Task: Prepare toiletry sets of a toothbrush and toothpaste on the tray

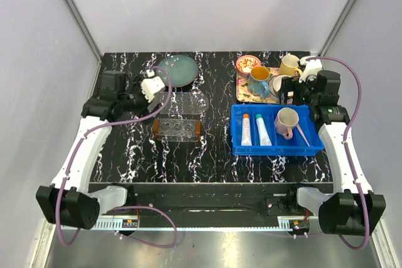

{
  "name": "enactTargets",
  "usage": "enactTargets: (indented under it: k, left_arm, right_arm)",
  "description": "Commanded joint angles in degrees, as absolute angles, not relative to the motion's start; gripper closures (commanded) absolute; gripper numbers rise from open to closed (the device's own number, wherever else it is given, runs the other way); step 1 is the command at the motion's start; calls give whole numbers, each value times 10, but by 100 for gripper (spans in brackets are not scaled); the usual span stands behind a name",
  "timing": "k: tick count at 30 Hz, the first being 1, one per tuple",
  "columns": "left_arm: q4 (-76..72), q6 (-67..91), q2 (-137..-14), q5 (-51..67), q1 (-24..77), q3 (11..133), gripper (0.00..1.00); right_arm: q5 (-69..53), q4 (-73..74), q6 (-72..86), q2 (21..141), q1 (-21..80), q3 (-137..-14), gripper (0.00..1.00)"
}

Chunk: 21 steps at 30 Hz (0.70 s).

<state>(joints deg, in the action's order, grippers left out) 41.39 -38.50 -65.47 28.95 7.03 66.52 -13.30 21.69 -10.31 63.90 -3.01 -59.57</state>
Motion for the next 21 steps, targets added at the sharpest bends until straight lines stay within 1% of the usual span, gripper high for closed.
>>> enactTargets:
  k: [1,6,12,21]
  left_arm:
    - [489,-523,-685,300,114,708,1]
    - [519,-579,-729,275,149,724,1]
    - [534,-692,-779,266,181,728,1]
    - [536,-744,-852,241,211,751,1]
  right_arm:
    - [-150,214,-112,637,-27,-621,0]
    - [-157,216,-114,636,-27,-621,0]
    - [-163,221,-120,641,-27,-621,0]
    - [-170,222,-123,635,-27,-620,0]
